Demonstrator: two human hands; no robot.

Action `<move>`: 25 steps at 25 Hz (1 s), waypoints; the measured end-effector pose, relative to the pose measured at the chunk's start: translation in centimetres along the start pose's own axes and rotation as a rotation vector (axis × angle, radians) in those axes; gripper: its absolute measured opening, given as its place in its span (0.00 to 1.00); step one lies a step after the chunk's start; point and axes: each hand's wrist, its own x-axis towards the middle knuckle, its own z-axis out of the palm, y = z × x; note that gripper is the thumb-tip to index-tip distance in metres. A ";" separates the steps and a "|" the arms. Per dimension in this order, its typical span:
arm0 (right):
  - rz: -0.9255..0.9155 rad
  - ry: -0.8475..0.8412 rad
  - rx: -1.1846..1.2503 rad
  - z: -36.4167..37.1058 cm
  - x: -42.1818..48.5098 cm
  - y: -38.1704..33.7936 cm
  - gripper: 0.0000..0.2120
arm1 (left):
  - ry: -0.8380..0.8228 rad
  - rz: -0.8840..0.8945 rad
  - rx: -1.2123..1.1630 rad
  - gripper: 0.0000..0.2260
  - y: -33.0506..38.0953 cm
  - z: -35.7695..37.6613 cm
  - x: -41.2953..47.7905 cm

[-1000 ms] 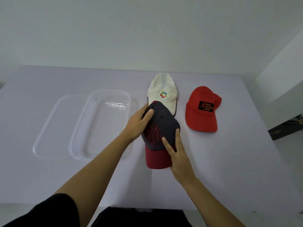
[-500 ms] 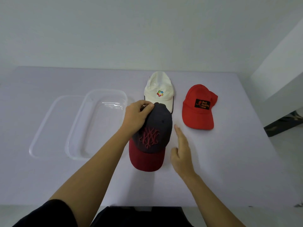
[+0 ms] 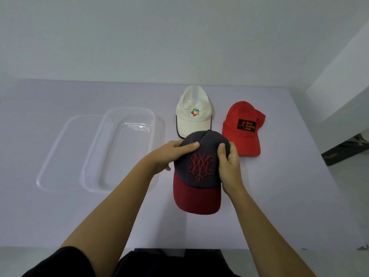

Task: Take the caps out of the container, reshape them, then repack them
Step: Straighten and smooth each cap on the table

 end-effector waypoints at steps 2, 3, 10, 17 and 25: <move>-0.039 0.012 -0.066 0.0 -0.2 0.2 0.06 | -0.037 0.005 -0.090 0.20 -0.6 -0.1 0.1; -0.046 0.001 -0.090 0.0 -0.3 0.1 0.06 | -0.042 0.041 -0.167 0.20 -0.8 -0.1 0.1; 0.053 -0.153 -0.137 -0.4 0.6 0.4 0.10 | 0.089 0.275 -0.326 0.13 -1.6 0.4 0.0; 0.109 -0.140 -0.403 -0.5 2.0 3.6 0.14 | 0.284 0.092 0.093 0.24 -4.0 -0.8 2.7; 0.281 -0.276 -0.700 -2.6 3.4 8.7 0.13 | 0.323 0.017 0.369 0.18 -9.2 0.9 6.0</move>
